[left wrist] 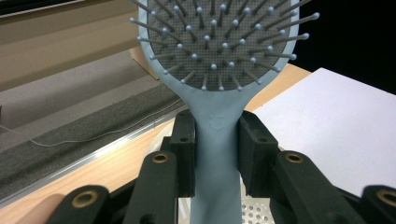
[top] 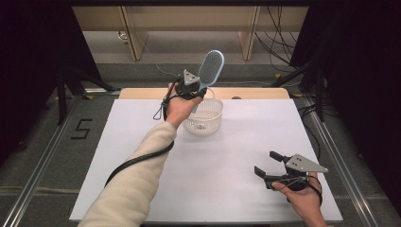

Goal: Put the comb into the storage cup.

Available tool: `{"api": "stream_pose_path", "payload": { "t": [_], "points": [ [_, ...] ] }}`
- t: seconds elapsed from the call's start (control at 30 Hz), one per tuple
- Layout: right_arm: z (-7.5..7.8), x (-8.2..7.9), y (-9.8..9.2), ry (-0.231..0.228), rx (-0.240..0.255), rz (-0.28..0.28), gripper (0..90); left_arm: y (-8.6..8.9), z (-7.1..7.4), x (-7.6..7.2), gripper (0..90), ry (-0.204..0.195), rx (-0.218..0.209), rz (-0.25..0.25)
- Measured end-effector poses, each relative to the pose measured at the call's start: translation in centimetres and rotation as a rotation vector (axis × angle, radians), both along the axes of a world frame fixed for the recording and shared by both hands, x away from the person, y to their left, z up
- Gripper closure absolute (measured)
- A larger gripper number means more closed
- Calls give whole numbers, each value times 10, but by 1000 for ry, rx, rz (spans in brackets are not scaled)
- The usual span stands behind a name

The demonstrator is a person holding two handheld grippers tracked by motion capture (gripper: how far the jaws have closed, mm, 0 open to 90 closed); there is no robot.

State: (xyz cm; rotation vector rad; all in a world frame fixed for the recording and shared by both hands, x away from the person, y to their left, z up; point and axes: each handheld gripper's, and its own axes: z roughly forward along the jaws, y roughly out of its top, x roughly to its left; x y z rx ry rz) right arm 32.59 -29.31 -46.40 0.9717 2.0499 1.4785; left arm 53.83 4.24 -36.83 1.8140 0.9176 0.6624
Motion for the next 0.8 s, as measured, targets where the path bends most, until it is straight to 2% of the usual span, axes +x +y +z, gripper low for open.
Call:
{"api": "stream_pose_path", "payload": {
  "t": [0.8],
  "points": [
    [0, 0, 0, 2, -3, 10, 154, 0, -3, 2, 700, 4, -3, 1]
  ]
}}
